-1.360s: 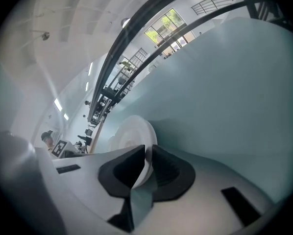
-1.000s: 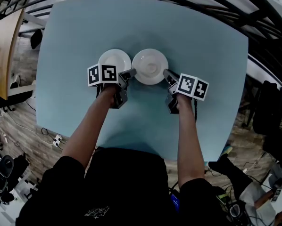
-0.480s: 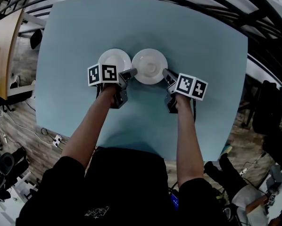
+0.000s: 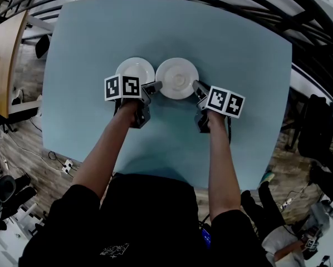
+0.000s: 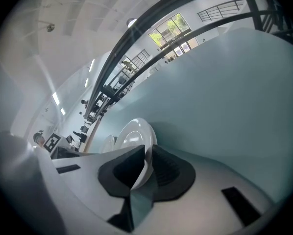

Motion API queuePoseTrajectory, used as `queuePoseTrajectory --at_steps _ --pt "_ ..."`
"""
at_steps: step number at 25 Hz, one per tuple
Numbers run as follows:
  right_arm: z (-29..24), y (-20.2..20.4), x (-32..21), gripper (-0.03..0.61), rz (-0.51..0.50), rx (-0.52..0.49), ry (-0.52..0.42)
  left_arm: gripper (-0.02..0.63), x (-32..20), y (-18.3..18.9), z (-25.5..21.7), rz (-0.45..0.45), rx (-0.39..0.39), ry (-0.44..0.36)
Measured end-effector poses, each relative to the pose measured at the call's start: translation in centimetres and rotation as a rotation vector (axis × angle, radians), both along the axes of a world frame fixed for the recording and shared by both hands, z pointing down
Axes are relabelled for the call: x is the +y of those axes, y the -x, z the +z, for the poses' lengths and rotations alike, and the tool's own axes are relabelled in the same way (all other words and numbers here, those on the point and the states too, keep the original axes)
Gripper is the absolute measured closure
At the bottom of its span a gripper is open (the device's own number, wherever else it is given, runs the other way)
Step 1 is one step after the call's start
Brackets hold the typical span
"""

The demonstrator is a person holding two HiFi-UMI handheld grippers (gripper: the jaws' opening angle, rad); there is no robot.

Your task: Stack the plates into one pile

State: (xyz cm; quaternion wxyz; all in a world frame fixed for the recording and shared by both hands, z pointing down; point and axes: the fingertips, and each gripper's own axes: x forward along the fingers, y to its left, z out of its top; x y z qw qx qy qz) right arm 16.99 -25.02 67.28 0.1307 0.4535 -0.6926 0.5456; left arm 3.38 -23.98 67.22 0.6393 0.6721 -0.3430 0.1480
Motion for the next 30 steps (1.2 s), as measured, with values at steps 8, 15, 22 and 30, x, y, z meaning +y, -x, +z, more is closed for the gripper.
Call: queuePoseTrajectory --at_steps 8,15,22,30 --pt "-0.2 0.8 -0.1 0.513 -0.142 0.163 -0.045 0.528 -0.3 0.1 -0.7 0.013 -0.015 -0.023" --pt "0.2 1.7 0.5 0.428 -0.267 0.277 -0.074 0.528 0.1 0.5 -0.9 0.009 -0.011 -0.027" --pt "0.2 1.4 0.4 0.413 -0.283 0.324 -0.112 0.528 0.3 0.9 -1.0 0.002 -0.013 -0.033" --pt "-1.3 1.0 0.2 0.414 -0.211 0.309 -0.136 0.528 0.8 2.3 -1.8 -0.009 0.003 -0.046"
